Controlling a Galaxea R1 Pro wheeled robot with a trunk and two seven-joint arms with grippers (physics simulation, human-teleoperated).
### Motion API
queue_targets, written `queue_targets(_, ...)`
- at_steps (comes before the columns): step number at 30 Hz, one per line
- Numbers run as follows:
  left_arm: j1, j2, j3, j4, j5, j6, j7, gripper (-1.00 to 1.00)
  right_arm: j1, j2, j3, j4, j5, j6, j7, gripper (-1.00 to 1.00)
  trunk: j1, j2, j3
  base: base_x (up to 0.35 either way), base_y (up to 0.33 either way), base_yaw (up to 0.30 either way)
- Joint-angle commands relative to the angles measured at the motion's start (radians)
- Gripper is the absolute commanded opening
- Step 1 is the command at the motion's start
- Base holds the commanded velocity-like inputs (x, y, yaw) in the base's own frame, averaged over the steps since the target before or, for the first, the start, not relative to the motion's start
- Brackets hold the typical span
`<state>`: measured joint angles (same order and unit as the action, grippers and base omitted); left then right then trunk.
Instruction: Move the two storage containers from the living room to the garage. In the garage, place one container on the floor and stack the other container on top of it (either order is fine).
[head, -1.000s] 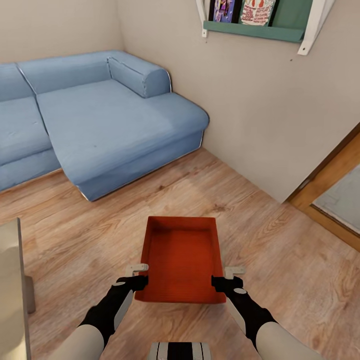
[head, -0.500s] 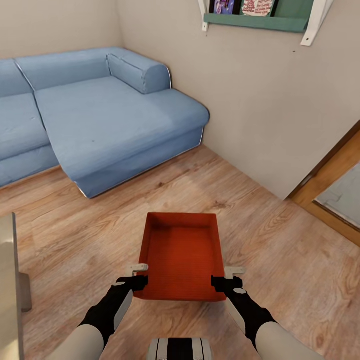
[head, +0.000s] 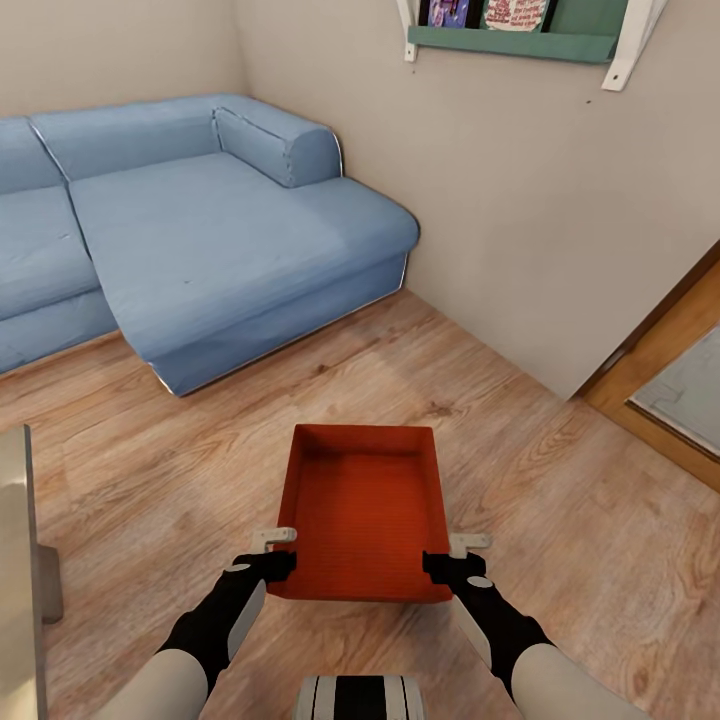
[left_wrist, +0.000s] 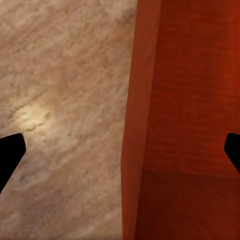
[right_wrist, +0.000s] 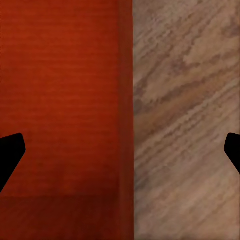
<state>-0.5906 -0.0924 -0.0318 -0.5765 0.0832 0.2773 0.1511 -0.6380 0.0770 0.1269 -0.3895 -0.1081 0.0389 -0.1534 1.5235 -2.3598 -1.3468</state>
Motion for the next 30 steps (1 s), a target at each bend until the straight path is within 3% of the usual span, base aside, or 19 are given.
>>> queue_targets(1,0.000,0.000,-0.003,-0.002,0.009,0.005,0.007,1.00,0.000,-0.001,0.008,-0.002,-0.010,0.004,-0.008,1.00,0.000,0.000,-0.001,0.000,0.000,0.000)
queue_targets(29,0.000,0.000,-0.011,-0.002,0.002,-0.001,0.004,1.00,0.000,0.004,0.010,0.008,-0.010,0.003,-0.002,1.00,0.000,0.000,-0.001,0.000,0.000,0.000)
queue_targets(30,0.000,0.000,-0.011,-0.002,0.002,-0.001,0.004,1.00,0.000,0.004,0.010,0.008,-0.010,0.003,-0.001,-1.00,0.000,0.000,-0.001,0.000,0.000,0.000)
